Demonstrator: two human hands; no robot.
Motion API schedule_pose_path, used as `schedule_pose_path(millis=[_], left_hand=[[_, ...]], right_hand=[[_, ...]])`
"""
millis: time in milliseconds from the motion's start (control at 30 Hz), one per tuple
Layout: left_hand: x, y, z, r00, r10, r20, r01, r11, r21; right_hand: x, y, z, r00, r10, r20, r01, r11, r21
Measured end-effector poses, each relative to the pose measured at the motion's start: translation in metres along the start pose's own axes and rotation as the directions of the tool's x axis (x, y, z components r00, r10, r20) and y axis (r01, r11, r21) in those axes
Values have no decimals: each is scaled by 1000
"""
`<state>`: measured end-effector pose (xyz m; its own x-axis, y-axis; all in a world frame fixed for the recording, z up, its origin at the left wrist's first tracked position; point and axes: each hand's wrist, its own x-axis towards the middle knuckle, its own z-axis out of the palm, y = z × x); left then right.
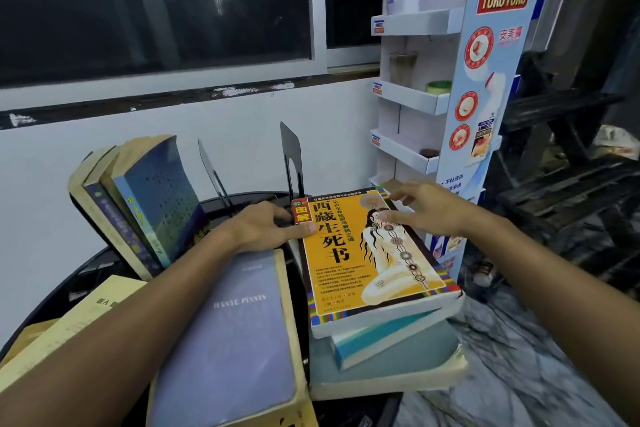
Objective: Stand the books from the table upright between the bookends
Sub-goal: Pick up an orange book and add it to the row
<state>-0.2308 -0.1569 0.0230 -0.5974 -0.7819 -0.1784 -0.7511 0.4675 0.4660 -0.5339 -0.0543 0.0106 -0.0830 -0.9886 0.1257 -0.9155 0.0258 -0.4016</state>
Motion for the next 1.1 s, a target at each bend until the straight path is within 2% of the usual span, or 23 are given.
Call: schedule_pose_path(millis=[233,467,633,767,933,1100], left_hand=[[8,-7,-2,998,-3,59,7,998,-62],[5,-8,2,1000,22,5,-20,974,-227],[-7,5,-6,991,77,-107,-113,916,-386],[-22,18,-21,973,125,-196,-211,829,-518],[-41,36,-38,896,183,-404,-400,729,-556],[-51,40,-47,815,227,-533,-499,742,-447]], right_hand=[[8,3,0,972,69,225,-126,961,248],[1,-5,-5,979,18,202,-95,920,381],[-6,-10,-19,994,26,103,-69,894,442],[-12,-21,-40,1000,-8,2,6,810,587],[-20,-45,-67,985,-44,-167,141,764,630],[-22,-59,-79,956,-93,-279,248,769,590]])
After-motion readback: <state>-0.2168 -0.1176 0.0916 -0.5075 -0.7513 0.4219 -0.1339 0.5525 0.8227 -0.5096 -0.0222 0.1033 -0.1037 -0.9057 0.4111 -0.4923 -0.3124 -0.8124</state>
